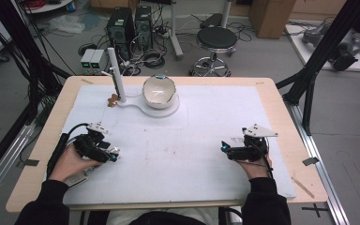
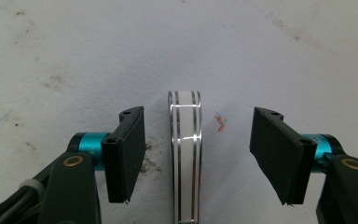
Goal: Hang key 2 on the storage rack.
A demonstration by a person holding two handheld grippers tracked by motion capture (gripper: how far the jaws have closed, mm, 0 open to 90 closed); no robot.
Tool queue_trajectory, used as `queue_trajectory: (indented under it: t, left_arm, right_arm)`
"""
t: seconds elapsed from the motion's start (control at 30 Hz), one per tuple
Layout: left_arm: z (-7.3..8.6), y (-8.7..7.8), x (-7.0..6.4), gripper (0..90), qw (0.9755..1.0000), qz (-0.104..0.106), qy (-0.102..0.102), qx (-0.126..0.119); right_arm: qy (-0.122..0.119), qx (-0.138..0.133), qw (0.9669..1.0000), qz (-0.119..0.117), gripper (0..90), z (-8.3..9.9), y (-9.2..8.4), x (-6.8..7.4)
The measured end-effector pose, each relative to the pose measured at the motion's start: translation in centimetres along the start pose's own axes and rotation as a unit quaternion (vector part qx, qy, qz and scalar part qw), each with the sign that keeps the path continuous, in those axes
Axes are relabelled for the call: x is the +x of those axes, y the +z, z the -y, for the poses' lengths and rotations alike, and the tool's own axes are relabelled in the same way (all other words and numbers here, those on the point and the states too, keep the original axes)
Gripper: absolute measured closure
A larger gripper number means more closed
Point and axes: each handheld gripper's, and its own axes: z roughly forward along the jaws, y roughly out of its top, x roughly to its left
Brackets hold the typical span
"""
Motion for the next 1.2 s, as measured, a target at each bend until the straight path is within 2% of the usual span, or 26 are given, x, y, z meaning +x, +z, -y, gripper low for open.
queue_trajectory:
  t: [0.1, 0.2, 0.23, 0.33, 0.37, 0.4, 0.43, 0.47, 0.5, 0.57, 0.6, 0.63, 0.73, 0.8, 0.87, 0.93, 1.07, 1.13, 1.2]
  left_arm:
    - [-0.1, 0.5, -0.1, 36.3, 0.9999, 0.0, 0.004, 0.011]
    - [0.0, 0.8, -0.2, 40.5, 0.9999, -0.007, 0.003, 0.015]
    - [0.1, 0.9, -0.2, 44.1, 0.9998, -0.011, 0.004, 0.018]
    - [0.3, 1.0, -0.2, 67.1, 0.9995, -0.018, 0.002, 0.025]
    - [0.3, 1.0, -0.2, 67.1, 0.9994, -0.027, 0.002, 0.023]
    - [0.3, 0.9, -0.1, 73.8, 0.9993, -0.029, 0.001, 0.022]
    - [0.3, 0.8, -0.1, 73.9, 0.9994, -0.029, 0.003, 0.016]
    - [0.4, 0.5, -0.2, 74.0, 0.999, -0.04, 0.018, 0.007]
    - [0.3, 0.3, -0.2, 74.0, 0.9989, -0.043, 0.019, 0.003]
    - [0.3, 0.0, -0.3, 74.0, 0.9988, -0.045, 0.018, -0.002]
    - [0.2, -0.7, -0.3, 74.0, 0.9987, -0.047, 0.011, -0.017]
    - [0.2, -0.7, -0.3, 74.0, 0.9987, -0.047, 0.011, -0.017]
    - [-0.1, -2.4, -0.3, 74.1, 0.9975, -0.052, 0.005, -0.048]
    - [-0.2, -2.7, -0.3, 74.1, 0.9973, -0.055, 0.007, -0.048]
    - [-0.7, -3.5, -0.4, 74.1, 0.997, -0.058, 0.023, -0.046]
    - [-0.9, -3.8, -0.4, 74.1, 0.9967, -0.061, 0.026, -0.047]
    - [-2.4, -5.8, -0.8, 74.1, 0.9939, -0.07, 0.043, -0.074]
    - [-2.7, -6.2, -0.9, 74.1, 0.9938, -0.07, 0.043, -0.075]
    - [-3.8, -7.5, -0.9, 74.1, 0.993, -0.07, 0.05, -0.081]
  right_arm:
    - [0.0, 0.001, 1.0, -0.001, 0.8, 0.0, 0.0, 0.0]
    - [-0.001, 0.001, 1.0, -0.002, 0.8, 0.0, 0.0, 0.0]
    - [0.0, 0.0, 1.0, -0.001, 0.9, 0.0, 0.0, 0.0]
    - [0.004, -0.004, 1.0, -0.001, 0.9, 0.0, -0.1, 0.0]
    - [0.005, -0.005, 1.0, -0.002, 0.9, 0.0, -0.2, 0.0]
    - [0.007, -0.006, 0.9999, -0.004, 0.9, 0.0, -0.2, -0.1]
    - [0.009, -0.007, 0.9999, -0.006, 0.9, 0.0, -0.2, -0.1]
    - [0.006, -0.008, 0.9999, -0.007, 0.8, 0.0, -0.2, -0.1]
    - [0.007, -0.007, 0.9999, -0.008, 0.9, 0.0, -0.2, 0.0]
    - [0.004, -0.007, 0.9999, -0.008, 0.9, 0.0, -0.2, 0.0]
    - [0.003, -0.007, 0.9999, -0.01, 0.9, -0.1, -0.2, 0.2]
    - [0.003, -0.007, 0.9999, -0.01, 0.9, -0.1, -0.2, 0.2]
    - [0.003, -0.006, 0.9999, -0.009, 0.9, -0.1, -0.2, 0.2]
    - [0.003, -0.005, 0.9999, -0.009, 0.9, 0.0, -0.2, 0.2]
    - [0.002, -0.005, 1.0, -0.007, 0.9, 0.0, -0.2, 0.3]
    - [0.001, -0.003, 1.0, -0.005, 0.9, 0.0, -0.3, 0.3]
    - [0.0, -0.005, 1.0, -0.002, 0.9, 0.0, -0.3, 0.4]
    - [0.001, -0.006, 1.0, -0.003, 0.9, -0.1, -0.3, 0.5]
    - [0.0, -0.007, 1.0, -0.002, 0.8, -0.2, -0.3, 0.6]
